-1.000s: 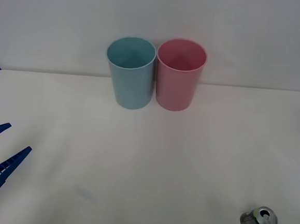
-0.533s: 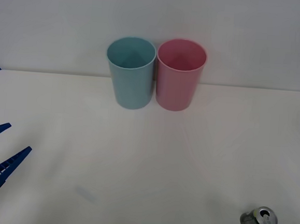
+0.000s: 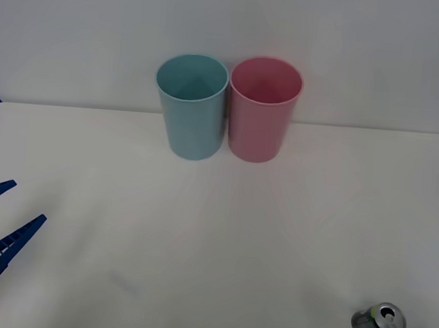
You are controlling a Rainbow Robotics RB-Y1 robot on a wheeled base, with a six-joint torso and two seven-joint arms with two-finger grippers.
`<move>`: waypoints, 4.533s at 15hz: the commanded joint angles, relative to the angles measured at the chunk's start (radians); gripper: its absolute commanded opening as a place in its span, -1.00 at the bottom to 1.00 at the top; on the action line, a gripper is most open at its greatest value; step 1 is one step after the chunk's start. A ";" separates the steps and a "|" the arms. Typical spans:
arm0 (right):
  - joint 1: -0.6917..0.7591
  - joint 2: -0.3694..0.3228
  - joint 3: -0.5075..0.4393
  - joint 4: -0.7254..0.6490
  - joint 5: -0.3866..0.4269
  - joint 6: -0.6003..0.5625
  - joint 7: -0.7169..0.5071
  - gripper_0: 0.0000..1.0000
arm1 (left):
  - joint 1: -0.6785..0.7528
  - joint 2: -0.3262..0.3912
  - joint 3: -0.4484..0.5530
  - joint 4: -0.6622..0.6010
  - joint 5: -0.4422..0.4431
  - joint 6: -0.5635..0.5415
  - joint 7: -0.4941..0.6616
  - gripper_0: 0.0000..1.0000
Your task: Grasp the object on the table and drop it into the matching bin: aluminum can to the light blue bin, PET bottle to the pink bin.
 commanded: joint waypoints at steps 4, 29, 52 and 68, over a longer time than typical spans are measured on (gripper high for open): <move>-0.030 0.037 0.060 0.000 0.000 0.088 0.051 1.00 | 0.000 0.000 0.000 0.000 0.000 0.000 0.000 1.00; -0.125 0.118 0.136 0.000 0.006 0.200 0.130 -1.00 | 0.000 0.000 0.000 0.000 0.000 0.000 0.000 1.00; -0.082 0.057 0.116 -0.551 0.001 0.295 -0.351 -1.00 | 0.000 0.000 0.000 0.000 0.000 0.000 0.000 1.00; -0.345 -0.108 0.402 -0.842 0.032 0.801 -0.746 -1.00 | 0.000 0.000 0.000 0.000 0.000 0.000 0.000 1.00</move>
